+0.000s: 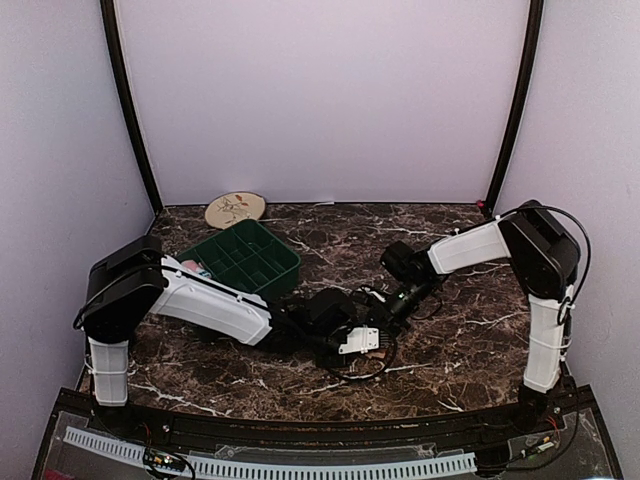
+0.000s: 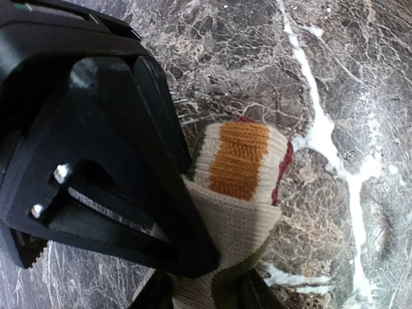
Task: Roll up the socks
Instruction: Pick up the sock from the center of the board.
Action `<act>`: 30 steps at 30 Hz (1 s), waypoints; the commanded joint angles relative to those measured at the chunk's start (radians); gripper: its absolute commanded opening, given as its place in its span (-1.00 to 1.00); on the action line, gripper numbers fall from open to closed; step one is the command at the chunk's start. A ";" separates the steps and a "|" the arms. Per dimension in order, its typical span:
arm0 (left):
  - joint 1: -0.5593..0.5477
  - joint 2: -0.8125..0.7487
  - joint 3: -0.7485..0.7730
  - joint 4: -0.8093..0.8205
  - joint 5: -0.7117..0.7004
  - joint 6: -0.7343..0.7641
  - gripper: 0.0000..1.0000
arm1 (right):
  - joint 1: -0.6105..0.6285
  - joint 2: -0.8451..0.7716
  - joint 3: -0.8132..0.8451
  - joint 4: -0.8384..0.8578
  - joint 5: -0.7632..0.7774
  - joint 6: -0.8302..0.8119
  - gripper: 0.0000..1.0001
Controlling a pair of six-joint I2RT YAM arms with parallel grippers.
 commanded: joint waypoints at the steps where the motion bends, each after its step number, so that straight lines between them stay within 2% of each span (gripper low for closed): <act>1: -0.055 0.105 -0.116 -0.165 0.058 0.015 -0.23 | 0.021 0.105 -0.024 0.031 0.070 0.009 -1.00; 12: -0.082 0.089 -0.194 -0.080 0.055 0.061 -0.12 | 0.001 0.129 -0.074 0.119 -0.104 0.125 -1.00; 20: -0.117 0.136 -0.201 -0.080 0.100 0.050 -0.14 | -0.007 0.133 -0.111 0.185 -0.191 0.204 -1.00; 23: -0.124 0.177 -0.159 -0.127 0.155 0.033 -0.34 | -0.006 0.133 -0.115 0.184 -0.202 0.211 -1.00; 27: -0.123 0.232 -0.100 -0.221 0.262 0.014 -0.91 | -0.005 0.131 -0.109 0.171 -0.204 0.205 -1.00; 30: -0.124 0.272 -0.061 -0.283 0.339 -0.004 -1.00 | -0.005 0.123 -0.096 0.149 -0.175 0.191 -1.00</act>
